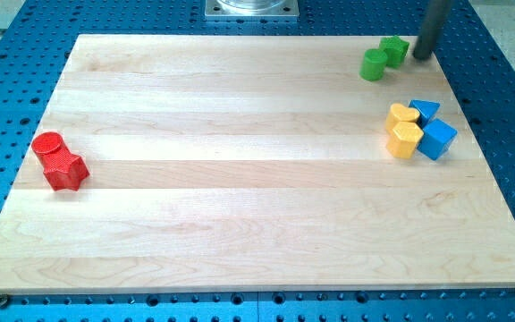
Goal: Move the blue blocks and yellow blocks close to the green blocks
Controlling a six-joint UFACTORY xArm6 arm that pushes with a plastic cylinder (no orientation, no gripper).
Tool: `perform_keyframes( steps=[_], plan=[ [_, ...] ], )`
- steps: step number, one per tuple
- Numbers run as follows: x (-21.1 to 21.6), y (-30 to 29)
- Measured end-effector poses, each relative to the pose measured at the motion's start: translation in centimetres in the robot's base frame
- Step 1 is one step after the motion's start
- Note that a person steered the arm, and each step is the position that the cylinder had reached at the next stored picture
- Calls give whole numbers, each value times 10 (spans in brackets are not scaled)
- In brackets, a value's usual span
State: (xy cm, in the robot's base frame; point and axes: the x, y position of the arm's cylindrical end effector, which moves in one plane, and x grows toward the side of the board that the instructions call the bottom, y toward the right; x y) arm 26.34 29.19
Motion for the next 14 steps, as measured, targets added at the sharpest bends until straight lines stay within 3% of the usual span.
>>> perform_keyframes(
  steps=[1,2,3,4,5,7,8,10,12,13,14],
  plan=[
    [84,5],
    [134,52],
    [179,-19],
    [214,-41],
    [216,-54],
    [161,-67],
    [205,-77],
    [131,-83],
    [164,-135],
    [160,-179],
    [146,-177]
  ],
)
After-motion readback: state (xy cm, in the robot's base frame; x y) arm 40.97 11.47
